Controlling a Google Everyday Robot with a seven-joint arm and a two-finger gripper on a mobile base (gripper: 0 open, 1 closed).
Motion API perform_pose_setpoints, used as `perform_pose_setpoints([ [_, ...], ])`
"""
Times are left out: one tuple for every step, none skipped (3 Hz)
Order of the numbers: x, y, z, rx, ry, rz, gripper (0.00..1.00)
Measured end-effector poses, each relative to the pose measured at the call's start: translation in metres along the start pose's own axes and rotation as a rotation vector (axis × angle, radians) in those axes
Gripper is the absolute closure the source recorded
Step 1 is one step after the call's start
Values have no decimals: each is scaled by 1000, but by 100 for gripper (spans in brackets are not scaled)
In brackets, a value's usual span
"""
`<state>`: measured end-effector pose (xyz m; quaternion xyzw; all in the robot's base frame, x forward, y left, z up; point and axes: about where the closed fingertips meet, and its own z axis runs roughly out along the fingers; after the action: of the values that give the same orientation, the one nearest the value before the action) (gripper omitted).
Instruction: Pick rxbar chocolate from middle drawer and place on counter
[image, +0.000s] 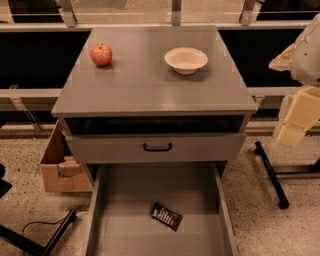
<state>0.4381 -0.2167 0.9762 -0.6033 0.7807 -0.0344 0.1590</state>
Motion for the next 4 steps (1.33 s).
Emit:
perform_pose_setpoints([
  [0,0,0,0,0,0,0],
  [-2,11,10,7,-7,7,0],
  [-11,47,34,40,-63,11,0],
  [-13,80,71,64,-110,14,0],
])
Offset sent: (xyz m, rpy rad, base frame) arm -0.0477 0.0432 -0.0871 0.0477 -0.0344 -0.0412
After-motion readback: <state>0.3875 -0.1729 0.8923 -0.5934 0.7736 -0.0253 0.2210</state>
